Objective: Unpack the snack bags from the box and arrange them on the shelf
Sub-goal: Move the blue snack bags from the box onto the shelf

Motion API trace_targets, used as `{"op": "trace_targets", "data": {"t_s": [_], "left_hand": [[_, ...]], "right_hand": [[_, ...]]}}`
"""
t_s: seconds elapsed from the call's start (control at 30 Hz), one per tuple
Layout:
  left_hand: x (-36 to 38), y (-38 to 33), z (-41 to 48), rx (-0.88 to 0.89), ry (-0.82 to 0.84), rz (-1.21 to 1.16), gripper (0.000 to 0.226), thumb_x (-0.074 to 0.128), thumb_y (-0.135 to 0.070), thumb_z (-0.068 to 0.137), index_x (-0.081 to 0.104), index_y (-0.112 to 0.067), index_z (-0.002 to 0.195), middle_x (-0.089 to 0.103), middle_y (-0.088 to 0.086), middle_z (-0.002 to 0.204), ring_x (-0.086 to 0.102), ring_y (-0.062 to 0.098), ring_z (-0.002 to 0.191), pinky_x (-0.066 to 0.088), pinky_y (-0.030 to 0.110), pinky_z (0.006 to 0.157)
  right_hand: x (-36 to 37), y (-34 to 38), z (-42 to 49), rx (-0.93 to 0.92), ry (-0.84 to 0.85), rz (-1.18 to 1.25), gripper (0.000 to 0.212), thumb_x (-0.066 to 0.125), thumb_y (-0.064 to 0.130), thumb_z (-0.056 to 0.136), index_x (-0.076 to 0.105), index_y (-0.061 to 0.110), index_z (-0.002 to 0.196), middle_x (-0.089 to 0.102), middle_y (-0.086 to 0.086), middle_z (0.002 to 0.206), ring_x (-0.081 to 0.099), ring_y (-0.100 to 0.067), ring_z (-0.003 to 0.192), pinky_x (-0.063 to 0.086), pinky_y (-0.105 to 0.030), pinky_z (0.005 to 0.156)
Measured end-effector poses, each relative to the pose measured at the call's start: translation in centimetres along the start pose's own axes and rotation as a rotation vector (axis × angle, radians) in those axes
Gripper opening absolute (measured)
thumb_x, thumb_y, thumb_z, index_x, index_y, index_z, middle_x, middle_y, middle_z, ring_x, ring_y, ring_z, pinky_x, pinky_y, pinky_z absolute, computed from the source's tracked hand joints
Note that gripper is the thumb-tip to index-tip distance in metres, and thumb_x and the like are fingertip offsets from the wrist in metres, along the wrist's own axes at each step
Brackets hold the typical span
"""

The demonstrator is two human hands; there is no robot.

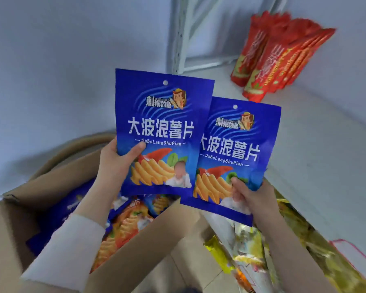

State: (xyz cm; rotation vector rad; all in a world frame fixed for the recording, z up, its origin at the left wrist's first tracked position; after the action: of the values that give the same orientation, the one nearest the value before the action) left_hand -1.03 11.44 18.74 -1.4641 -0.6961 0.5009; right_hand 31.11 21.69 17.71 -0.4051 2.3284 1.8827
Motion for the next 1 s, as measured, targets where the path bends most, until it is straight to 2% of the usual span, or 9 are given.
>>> {"op": "trace_targets", "data": {"t_s": [0.13, 0.23, 0.33, 0.43, 0.5, 0.57, 0.67, 0.8, 1.0], "left_hand": [[11.9, -4.7, 0.1, 0.123, 0.168, 0.031, 0.016, 0.066, -0.018, 0.084, 0.059, -0.032, 0.088, 0.066, -0.011, 0.088, 0.065, 0.008, 0.083, 0.052, 0.026, 0.073], [21.9, -6.5, -0.6, 0.170, 0.294, -0.014, 0.013, 0.063, -0.018, 0.086, 0.060, -0.031, 0.086, 0.069, -0.015, 0.081, 0.067, 0.003, 0.075, 0.053, 0.022, 0.068], [31.8, -7.4, -1.6, 0.239, 0.444, 0.009, 0.017, 0.059, -0.013, 0.089, 0.062, -0.030, 0.087, 0.070, -0.021, 0.074, 0.066, -0.003, 0.073, 0.053, 0.015, 0.067], [39.9, -7.6, -1.9, 0.300, 0.530, 0.008, 0.015, 0.059, -0.012, 0.089, 0.061, -0.026, 0.095, 0.069, -0.019, 0.084, 0.064, -0.007, 0.078, 0.050, 0.010, 0.069], [44.2, -7.9, -1.7, 0.342, 0.551, 0.006, 0.020, 0.059, -0.012, 0.089, 0.058, -0.030, 0.096, 0.064, -0.019, 0.092, 0.062, -0.011, 0.079, 0.048, 0.008, 0.071], [48.3, -7.6, -0.8, 0.355, 0.575, -0.003, 0.018, 0.059, -0.011, 0.090, 0.058, -0.027, 0.099, 0.062, -0.018, 0.094, 0.061, -0.013, 0.079, 0.047, 0.006, 0.070], [54.5, -6.4, 1.5, 0.337, 0.637, 0.008, 0.018, 0.058, -0.014, 0.091, 0.056, -0.019, 0.108, 0.061, -0.016, 0.095, 0.061, -0.012, 0.079, 0.046, 0.004, 0.067], [62.3, -4.7, 6.0, 0.302, 0.730, -0.009, 0.014, 0.056, -0.017, 0.092, 0.056, -0.022, 0.105, 0.062, -0.014, 0.099, 0.061, 0.000, 0.090, 0.048, 0.016, 0.079], [71.6, -2.0, 13.7, 0.243, 0.831, -0.043, 0.013, 0.055, -0.019, 0.092, 0.059, -0.032, 0.095, 0.066, -0.011, 0.097, 0.064, 0.006, 0.092, 0.050, 0.027, 0.082]], "right_hand": [[-10.8, 2.8, 0.5, -0.079, -0.189, 0.092, 0.019, 0.070, 0.013, 0.080, 0.056, 0.016, 0.068, 0.060, 0.001, 0.064, 0.055, -0.013, 0.056, 0.045, -0.014, 0.043], [-18.7, 3.0, 1.5, -0.082, -0.300, 0.130, 0.015, 0.071, 0.018, 0.080, 0.057, 0.019, 0.076, 0.062, 0.003, 0.073, 0.059, -0.013, 0.063, 0.046, -0.020, 0.047], [-26.0, 1.7, 2.8, -0.064, -0.396, 0.210, 0.011, 0.070, 0.015, 0.081, 0.060, 0.012, 0.081, 0.063, 0.000, 0.071, 0.060, -0.010, 0.056, 0.046, -0.016, 0.039], [-32.0, 0.5, 4.4, -0.065, -0.500, 0.260, 0.014, 0.069, 0.012, 0.081, 0.058, 0.015, 0.073, 0.062, -0.001, 0.069, 0.060, -0.009, 0.051, 0.044, -0.012, 0.036], [-35.2, -0.2, 5.7, -0.068, -0.571, 0.289, 0.014, 0.069, 0.013, 0.081, 0.058, 0.017, 0.073, 0.062, 0.001, 0.068, 0.061, -0.006, 0.047, 0.045, -0.013, 0.038], [-37.5, -0.6, 7.5, -0.061, -0.611, 0.307, 0.013, 0.069, 0.015, 0.082, 0.059, 0.018, 0.074, 0.064, 0.001, 0.069, 0.062, -0.007, 0.050, 0.048, -0.019, 0.042], [-39.9, -0.9, 11.1, -0.036, -0.647, 0.328, 0.013, 0.070, 0.018, 0.081, 0.058, 0.020, 0.077, 0.065, 0.000, 0.074, 0.062, -0.017, 0.063, 0.049, -0.027, 0.054], [-42.3, -0.7, 17.1, -0.015, -0.713, 0.299, 0.016, 0.072, 0.023, 0.080, 0.056, 0.024, 0.076, 0.065, 0.000, 0.078, 0.063, -0.022, 0.069, 0.052, -0.036, 0.068], [-44.0, 0.0, 26.5, -0.006, -0.793, 0.342, 0.013, 0.070, 0.020, 0.081, 0.057, 0.019, 0.084, 0.063, 0.000, 0.080, 0.061, -0.017, 0.067, 0.047, -0.028, 0.057]]}}
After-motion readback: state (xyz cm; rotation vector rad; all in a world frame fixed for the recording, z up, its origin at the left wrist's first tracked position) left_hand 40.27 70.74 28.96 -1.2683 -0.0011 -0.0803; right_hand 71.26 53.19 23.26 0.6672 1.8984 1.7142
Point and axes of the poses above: each hand's wrist, its own z-axis towards the middle knuckle, its own x-axis out of the palm, y = z × x, the point moved 10 cm from there along z, towards the middle knuckle
